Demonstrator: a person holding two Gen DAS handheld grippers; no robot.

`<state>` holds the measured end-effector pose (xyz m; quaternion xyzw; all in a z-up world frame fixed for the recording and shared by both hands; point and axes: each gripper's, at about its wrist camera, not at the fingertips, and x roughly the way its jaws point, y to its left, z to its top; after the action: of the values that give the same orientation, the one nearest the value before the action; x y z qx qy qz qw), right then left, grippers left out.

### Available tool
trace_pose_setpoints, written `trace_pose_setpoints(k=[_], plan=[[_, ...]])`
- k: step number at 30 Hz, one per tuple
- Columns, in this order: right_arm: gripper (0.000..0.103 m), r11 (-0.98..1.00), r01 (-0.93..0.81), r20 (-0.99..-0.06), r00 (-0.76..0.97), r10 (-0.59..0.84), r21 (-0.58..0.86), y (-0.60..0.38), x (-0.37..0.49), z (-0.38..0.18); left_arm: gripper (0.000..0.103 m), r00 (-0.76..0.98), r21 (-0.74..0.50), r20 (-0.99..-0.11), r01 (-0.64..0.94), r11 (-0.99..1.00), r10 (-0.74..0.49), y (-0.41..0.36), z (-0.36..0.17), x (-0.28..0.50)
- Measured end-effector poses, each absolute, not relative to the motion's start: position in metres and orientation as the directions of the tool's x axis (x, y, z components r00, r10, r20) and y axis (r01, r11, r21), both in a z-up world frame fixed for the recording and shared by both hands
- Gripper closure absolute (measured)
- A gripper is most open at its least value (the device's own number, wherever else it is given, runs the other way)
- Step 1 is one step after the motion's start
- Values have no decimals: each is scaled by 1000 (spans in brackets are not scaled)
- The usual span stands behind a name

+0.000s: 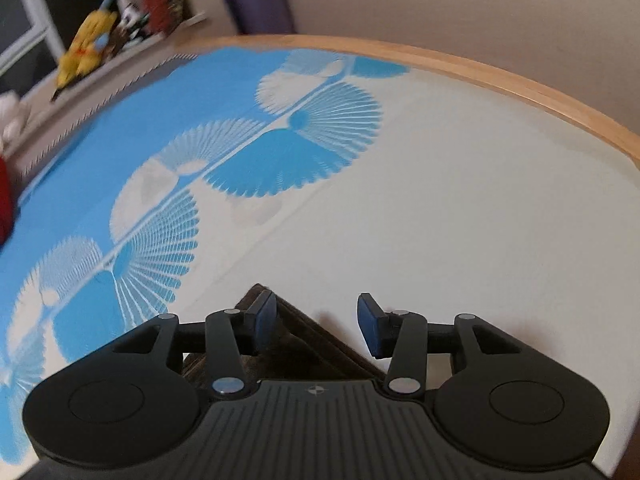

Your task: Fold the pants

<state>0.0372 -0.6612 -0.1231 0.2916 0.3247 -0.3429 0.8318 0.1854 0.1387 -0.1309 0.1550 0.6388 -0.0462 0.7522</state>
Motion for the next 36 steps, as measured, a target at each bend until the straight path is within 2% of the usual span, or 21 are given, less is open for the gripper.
trace_pose_setpoints(k=[3, 6, 7, 10, 12, 14, 21, 27, 28, 29, 30, 31, 36], plan=[[56, 462, 804, -791, 536, -294, 373, -668, 0, -114, 67, 207, 165, -971, 227, 960, 118, 132, -118, 183], [55, 350, 790, -773, 593, -226, 504, -663, -48, -109, 65, 242, 105, -969, 261, 960, 40, 124, -99, 175], [55, 353, 794, -780, 585, -223, 495, -658, -58, -110, 65, 242, 69, -970, 281, 957, -2, 120, -95, 170], [54, 342, 834, -835, 514, -198, 432, -643, -85, -125, 52, 180, -29, -977, 400, 916, -109, 105, -99, 147], [54, 295, 870, -865, 461, -197, 396, -638, -100, -140, 48, 95, -9, -993, 510, 860, -67, 91, -121, 129], [53, 247, 888, -882, 435, -180, 387, -637, -108, -153, 44, 118, 65, -993, 585, 808, -5, 81, -132, 113], [50, 189, 871, -865, 481, -144, 453, -641, -99, -177, 42, 163, 33, -984, 547, 836, -68, 80, -105, 104], [51, 201, 883, -867, 460, -192, 424, -642, -88, -180, 42, 205, 53, -977, 521, 852, -65, 87, -100, 107], [55, 200, 886, -868, 454, -200, 418, -641, -87, -181, 42, 214, 51, -975, 502, 863, -67, 91, -99, 110], [69, 198, 891, -871, 445, -207, 408, -642, -87, -181, 42, 222, 47, -972, 484, 874, -71, 97, -95, 113], [77, 195, 897, -875, 434, -214, 397, -642, -87, -181, 42, 230, 40, -970, 463, 885, -76, 99, -90, 117], [81, 183, 891, -868, 448, -212, 415, -642, -88, -181, 42, 236, 35, -968, 447, 894, -80, 101, -88, 121], [86, 149, 872, -825, 490, -281, 467, -630, -92, -155, 42, 279, 25, -956, 382, 924, -90, 108, -77, 131]])
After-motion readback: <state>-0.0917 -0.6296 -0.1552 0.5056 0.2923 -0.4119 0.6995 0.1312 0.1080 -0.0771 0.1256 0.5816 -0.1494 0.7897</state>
